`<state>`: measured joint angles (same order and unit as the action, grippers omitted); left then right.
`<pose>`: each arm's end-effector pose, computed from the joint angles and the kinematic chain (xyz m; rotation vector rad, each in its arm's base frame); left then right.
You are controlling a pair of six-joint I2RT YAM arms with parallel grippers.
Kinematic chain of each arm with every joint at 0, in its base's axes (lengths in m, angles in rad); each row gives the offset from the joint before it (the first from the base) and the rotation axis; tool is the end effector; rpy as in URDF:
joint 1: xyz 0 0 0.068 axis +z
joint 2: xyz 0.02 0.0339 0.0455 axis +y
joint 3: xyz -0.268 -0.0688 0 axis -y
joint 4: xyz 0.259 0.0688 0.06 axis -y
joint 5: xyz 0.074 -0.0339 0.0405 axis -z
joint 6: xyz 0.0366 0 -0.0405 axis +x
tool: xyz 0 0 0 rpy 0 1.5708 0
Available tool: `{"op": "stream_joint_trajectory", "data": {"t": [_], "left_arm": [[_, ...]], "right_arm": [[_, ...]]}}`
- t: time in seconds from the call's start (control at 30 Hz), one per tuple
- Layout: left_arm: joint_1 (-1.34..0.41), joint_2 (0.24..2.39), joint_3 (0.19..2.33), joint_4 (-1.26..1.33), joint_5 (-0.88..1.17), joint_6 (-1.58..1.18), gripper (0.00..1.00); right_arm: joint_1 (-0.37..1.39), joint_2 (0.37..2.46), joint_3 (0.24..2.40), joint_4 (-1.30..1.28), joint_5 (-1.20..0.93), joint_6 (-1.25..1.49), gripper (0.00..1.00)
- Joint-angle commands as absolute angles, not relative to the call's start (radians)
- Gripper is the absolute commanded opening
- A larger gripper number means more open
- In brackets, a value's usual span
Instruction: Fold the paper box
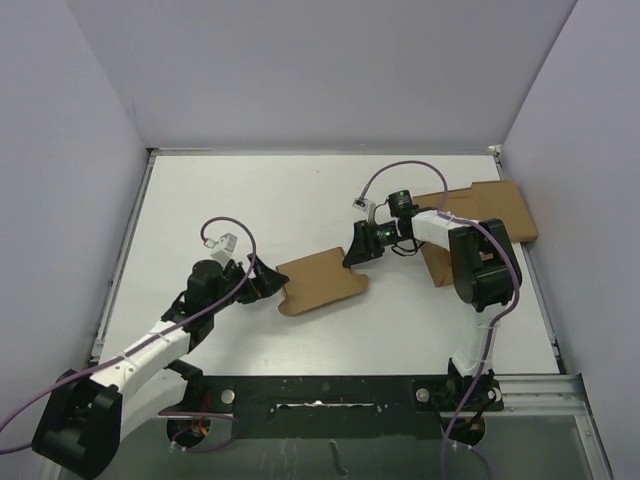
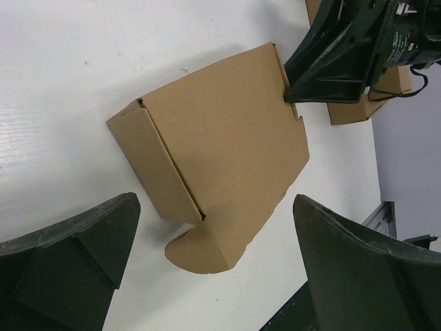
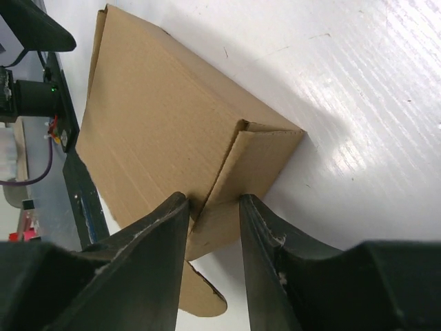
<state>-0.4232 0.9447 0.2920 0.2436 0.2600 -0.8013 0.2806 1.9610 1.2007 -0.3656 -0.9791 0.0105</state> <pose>0.1835 -0.0930 0.1775 -0.2191 2.1102 -1.0235 0.3679 0.1376 0.1411 -0.6368 2.4431 1.4036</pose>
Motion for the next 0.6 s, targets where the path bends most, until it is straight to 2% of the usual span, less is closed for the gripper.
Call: {"op": "stream_joint_trajectory", "data": {"t": [0.0, 0.23, 0.57], "left_arm": [[-0.413, 0.984, 0.288, 0.361, 0.254, -0.855, 0.95], [-0.407, 1.055, 0.258, 0.41, 0.241, -0.944, 0.95], [-0.412, 1.167, 0.247, 0.547, 0.29, -1.031, 0.96]], "right_arm": [[0.272, 1.987, 1.233, -0.361, -0.994, 0.025, 0.34], [0.266, 2.014, 1.243, -0.384, -0.988, 0.019, 0.24], [0.244, 2.031, 1.233, -0.371, -1.019, 0.047, 0.2]]}}
